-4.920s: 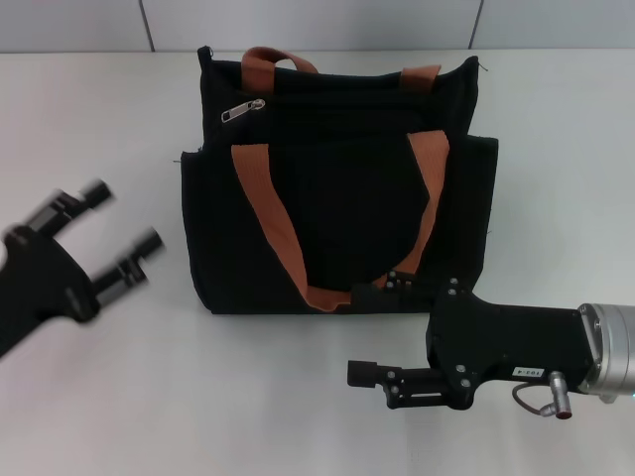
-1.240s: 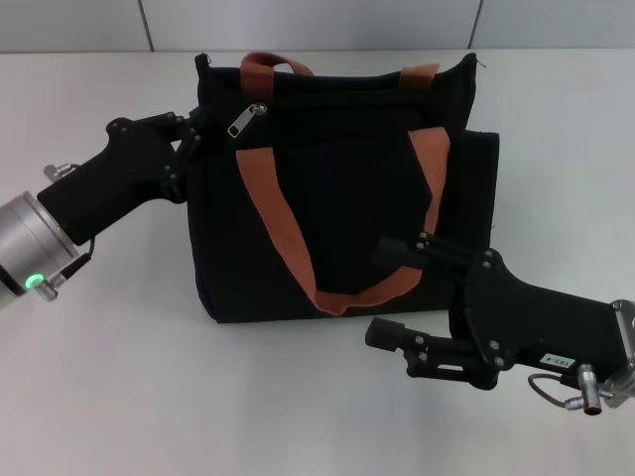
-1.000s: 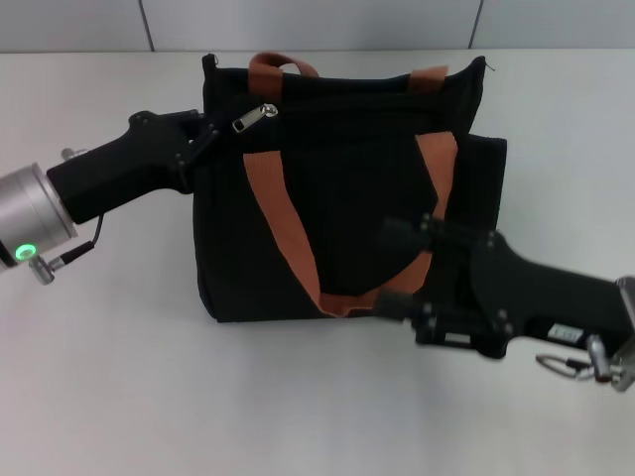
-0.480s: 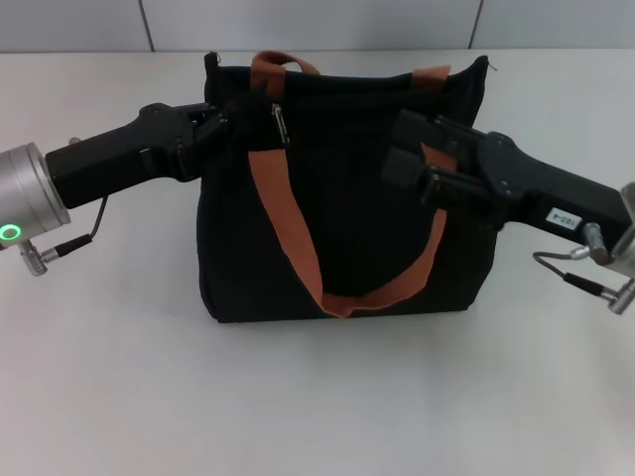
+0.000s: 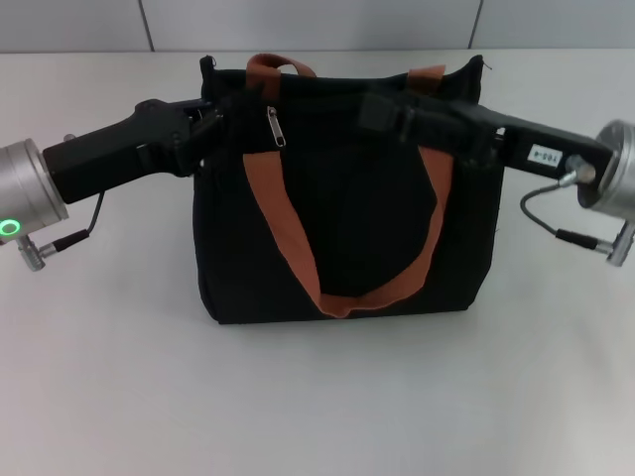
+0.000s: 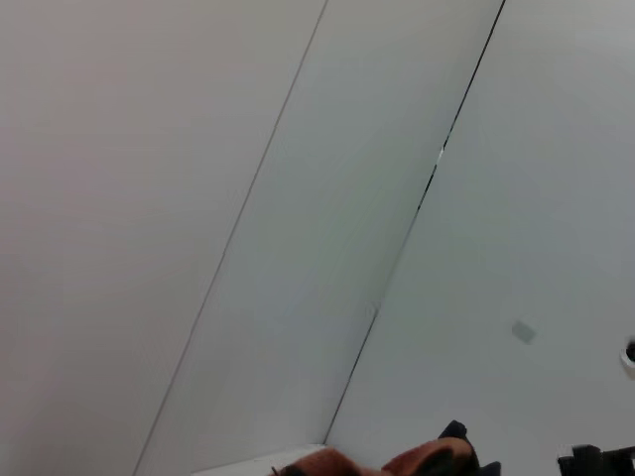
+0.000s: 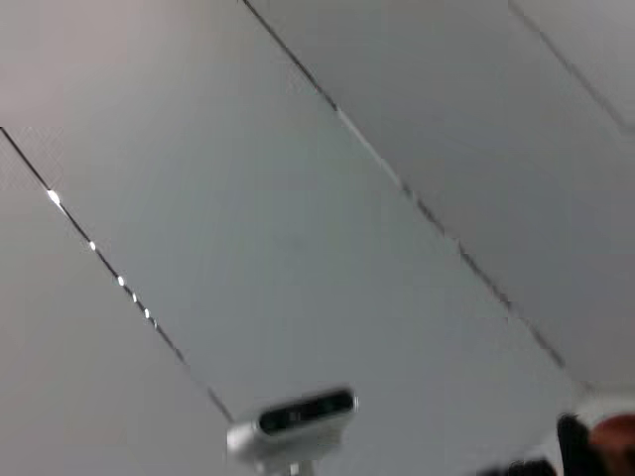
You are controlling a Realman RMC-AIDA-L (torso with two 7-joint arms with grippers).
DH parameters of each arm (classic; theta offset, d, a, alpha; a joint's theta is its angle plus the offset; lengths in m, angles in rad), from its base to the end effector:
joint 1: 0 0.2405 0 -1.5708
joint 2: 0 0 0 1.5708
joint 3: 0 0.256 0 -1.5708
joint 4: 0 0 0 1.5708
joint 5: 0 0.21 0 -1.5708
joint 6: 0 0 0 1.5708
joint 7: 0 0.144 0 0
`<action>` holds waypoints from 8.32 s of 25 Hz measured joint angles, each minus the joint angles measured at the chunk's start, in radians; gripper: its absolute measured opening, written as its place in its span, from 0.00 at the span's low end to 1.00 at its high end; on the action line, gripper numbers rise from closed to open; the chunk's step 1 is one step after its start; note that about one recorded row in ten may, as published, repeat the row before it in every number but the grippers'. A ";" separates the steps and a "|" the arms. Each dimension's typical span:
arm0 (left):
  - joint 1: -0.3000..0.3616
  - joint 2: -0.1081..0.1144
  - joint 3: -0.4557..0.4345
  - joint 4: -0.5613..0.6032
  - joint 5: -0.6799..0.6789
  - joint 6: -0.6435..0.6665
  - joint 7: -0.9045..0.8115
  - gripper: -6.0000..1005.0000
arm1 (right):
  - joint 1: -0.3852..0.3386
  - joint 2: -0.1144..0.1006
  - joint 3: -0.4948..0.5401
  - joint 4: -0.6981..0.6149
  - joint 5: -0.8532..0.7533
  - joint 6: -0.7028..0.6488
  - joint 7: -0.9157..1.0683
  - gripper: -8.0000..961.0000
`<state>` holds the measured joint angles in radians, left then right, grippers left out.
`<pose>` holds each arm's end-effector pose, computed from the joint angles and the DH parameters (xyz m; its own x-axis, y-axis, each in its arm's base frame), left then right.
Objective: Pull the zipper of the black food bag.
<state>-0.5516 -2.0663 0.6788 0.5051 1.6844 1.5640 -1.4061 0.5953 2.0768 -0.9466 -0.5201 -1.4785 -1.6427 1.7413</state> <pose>-0.2401 0.3432 0.0083 0.5483 0.3395 0.7642 0.5710 -0.8197 -0.0455 0.1883 0.3369 -0.0093 0.4023 -0.5899 -0.7001 -0.5433 -0.7694 0.3360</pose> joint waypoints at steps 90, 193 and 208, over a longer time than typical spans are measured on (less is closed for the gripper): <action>-0.066 -0.004 0.051 0.056 -0.007 0.007 -0.026 0.03 | 0.103 0.008 -0.143 -0.023 -0.068 0.227 0.195 0.32; -0.050 -0.006 0.051 0.081 -0.060 0.068 -0.006 0.03 | 0.092 0.007 -0.044 0.003 -0.060 0.149 0.067 0.39; -0.051 -0.008 0.051 0.081 -0.058 0.068 0.006 0.03 | 0.128 0.002 -0.053 0.052 -0.074 0.181 0.078 0.39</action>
<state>-0.6026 -2.0740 0.7301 0.5858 1.6263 1.6320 -1.4004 0.7236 2.0793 -0.9992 -0.4686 -1.5526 -1.4622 1.8198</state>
